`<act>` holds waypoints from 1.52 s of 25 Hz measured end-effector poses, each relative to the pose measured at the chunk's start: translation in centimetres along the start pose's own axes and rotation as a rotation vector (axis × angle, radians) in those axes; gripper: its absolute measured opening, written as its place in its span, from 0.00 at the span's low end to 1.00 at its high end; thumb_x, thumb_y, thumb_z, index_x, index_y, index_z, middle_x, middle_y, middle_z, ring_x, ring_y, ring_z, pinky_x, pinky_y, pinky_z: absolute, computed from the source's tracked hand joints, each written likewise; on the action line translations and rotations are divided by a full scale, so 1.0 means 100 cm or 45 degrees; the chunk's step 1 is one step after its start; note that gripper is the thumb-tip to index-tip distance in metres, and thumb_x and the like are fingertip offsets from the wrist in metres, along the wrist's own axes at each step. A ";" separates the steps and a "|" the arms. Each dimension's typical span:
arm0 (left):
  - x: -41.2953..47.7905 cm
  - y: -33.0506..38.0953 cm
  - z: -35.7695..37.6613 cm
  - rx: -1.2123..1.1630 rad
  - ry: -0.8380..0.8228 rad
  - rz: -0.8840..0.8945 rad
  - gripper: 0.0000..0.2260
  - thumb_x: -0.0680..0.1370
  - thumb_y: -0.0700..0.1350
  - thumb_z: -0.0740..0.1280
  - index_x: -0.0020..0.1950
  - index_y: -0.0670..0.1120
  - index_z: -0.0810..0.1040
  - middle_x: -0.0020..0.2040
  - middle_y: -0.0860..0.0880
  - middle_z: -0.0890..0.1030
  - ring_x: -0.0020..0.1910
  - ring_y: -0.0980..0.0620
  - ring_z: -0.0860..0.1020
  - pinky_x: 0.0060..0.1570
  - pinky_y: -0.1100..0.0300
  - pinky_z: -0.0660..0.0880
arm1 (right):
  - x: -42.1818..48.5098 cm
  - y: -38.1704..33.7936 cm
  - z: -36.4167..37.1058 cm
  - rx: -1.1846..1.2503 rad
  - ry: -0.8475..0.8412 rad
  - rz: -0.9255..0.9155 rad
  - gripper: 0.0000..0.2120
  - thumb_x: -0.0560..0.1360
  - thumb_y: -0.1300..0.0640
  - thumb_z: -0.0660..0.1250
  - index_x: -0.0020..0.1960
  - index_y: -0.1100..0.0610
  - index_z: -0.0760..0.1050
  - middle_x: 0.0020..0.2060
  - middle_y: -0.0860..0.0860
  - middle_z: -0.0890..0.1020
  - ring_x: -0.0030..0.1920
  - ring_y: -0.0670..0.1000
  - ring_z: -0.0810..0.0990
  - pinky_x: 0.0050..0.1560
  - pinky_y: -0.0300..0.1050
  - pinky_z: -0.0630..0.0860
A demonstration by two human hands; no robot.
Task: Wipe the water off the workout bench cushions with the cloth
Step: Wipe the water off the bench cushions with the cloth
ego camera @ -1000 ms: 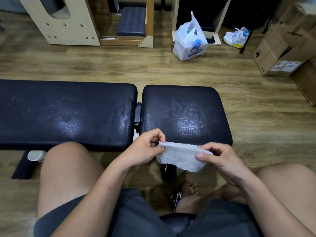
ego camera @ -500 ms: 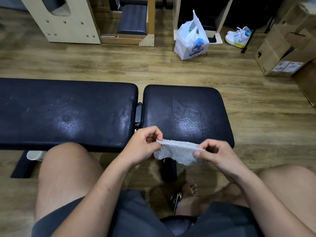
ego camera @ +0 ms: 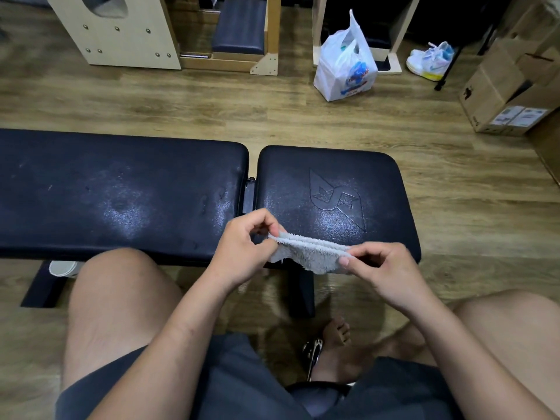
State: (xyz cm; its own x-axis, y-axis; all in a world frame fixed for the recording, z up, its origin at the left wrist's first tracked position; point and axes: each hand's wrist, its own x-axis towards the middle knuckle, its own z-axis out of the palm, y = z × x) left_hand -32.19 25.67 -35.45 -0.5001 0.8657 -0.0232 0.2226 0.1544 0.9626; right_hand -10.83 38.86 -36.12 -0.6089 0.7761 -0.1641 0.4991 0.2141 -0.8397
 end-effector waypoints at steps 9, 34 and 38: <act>0.010 0.013 0.008 -0.361 0.025 -0.060 0.11 0.74 0.29 0.68 0.47 0.44 0.75 0.46 0.49 0.80 0.43 0.55 0.78 0.46 0.61 0.75 | 0.031 -0.032 0.001 0.686 0.187 0.274 0.10 0.73 0.67 0.62 0.39 0.53 0.73 0.25 0.51 0.72 0.22 0.51 0.71 0.21 0.36 0.65; 0.022 -0.046 -0.041 1.537 -0.204 -0.398 0.37 0.75 0.63 0.63 0.78 0.57 0.51 0.80 0.47 0.47 0.75 0.32 0.47 0.75 0.42 0.51 | 0.042 0.073 -0.034 -0.974 0.279 0.012 0.21 0.80 0.50 0.56 0.69 0.56 0.73 0.72 0.57 0.68 0.74 0.59 0.63 0.73 0.56 0.61; 0.023 -0.040 -0.050 1.379 -0.210 -0.430 0.38 0.73 0.64 0.65 0.78 0.59 0.52 0.80 0.51 0.49 0.77 0.37 0.47 0.75 0.45 0.54 | 0.038 0.061 -0.015 -0.934 0.405 0.121 0.18 0.80 0.54 0.60 0.67 0.58 0.75 0.71 0.59 0.71 0.73 0.62 0.64 0.74 0.54 0.60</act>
State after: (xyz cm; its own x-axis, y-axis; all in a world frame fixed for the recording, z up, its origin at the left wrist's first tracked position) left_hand -38.39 24.71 -37.99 -0.5734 0.7416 -0.3481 0.7414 0.6506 0.1647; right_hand -9.19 44.04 -41.12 -0.3941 0.9186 0.0306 0.8849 0.3882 -0.2575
